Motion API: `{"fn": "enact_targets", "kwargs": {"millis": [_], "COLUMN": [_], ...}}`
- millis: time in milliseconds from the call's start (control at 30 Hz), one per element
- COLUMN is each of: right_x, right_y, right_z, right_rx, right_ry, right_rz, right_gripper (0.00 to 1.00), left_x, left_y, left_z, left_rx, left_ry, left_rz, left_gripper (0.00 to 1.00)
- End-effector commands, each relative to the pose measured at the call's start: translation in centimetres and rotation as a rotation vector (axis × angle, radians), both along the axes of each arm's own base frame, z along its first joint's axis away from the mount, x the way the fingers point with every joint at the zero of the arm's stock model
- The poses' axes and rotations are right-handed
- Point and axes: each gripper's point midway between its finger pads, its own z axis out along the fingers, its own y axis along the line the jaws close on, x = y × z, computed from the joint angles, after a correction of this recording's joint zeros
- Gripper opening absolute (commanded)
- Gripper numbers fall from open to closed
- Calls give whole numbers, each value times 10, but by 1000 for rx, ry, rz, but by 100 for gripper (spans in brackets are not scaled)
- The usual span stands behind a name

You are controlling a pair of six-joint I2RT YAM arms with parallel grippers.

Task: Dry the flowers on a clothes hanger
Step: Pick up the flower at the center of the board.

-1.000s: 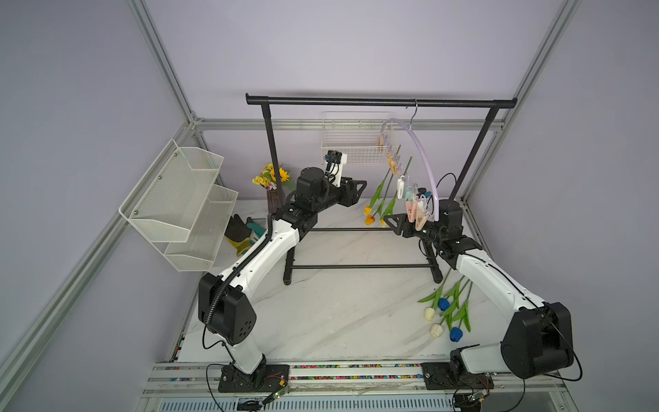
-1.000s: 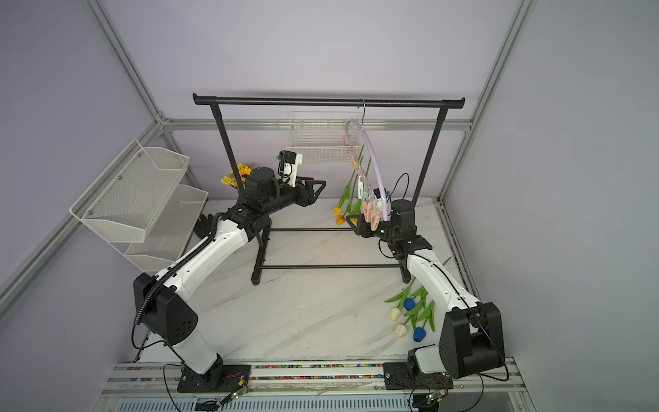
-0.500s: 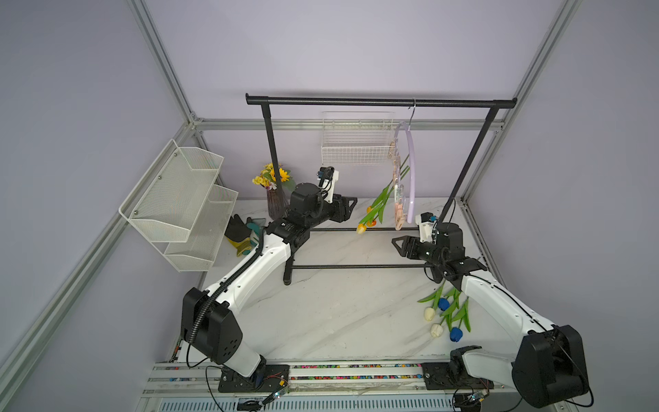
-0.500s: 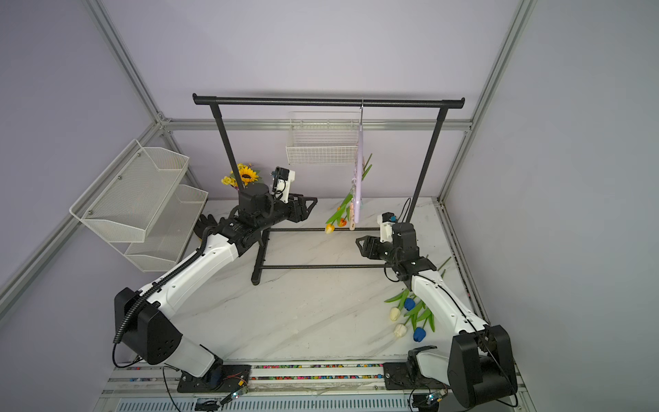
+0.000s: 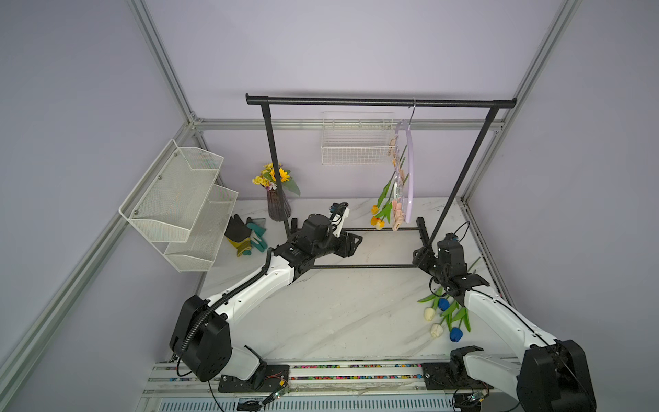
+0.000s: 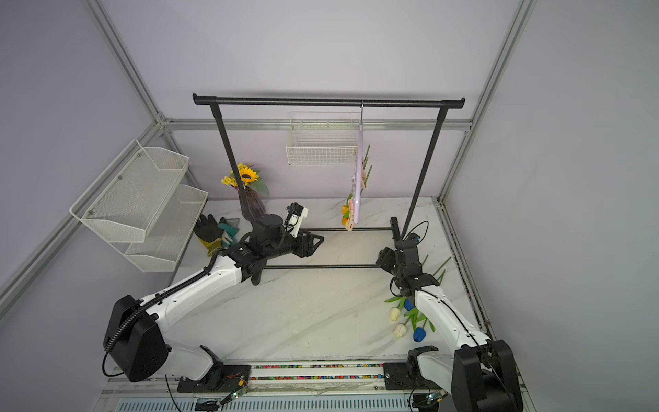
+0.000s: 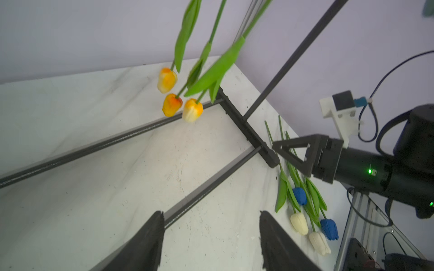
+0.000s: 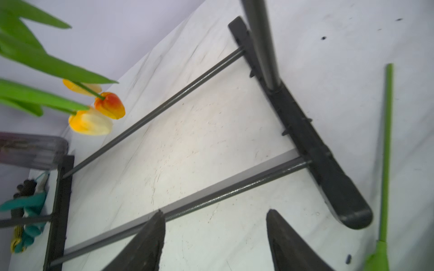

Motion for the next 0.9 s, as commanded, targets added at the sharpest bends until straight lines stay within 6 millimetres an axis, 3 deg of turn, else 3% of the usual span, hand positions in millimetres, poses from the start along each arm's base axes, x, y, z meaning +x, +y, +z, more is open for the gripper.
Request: {"fn": "enact_targets", "kwargs": {"millis": [0, 267, 367, 567, 867], "right_x": [-12, -27, -25, -41, -34], "right_y": [-42, -92, -99, -112, -125], "right_z": [-1, -18, -33, -68, -73], "right_rx": [-81, -107, -47, 92, 73], "right_ry": [31, 118, 175, 327, 370], "right_rz": [-225, -417, -409, -432, -428], "right_gripper": [67, 64, 54, 50, 36], "left_x": [-21, -56, -60, -60, -63], "left_y": [-16, -42, -49, -58, -63], "left_z": [0, -42, -49, -50, -65], "left_rx": [-21, 47, 51, 40, 28], "left_ry": [-43, -5, 10, 10, 26], "left_rz": [-60, -156, -169, -175, -192], "left_gripper": [65, 65, 65, 65, 65]}}
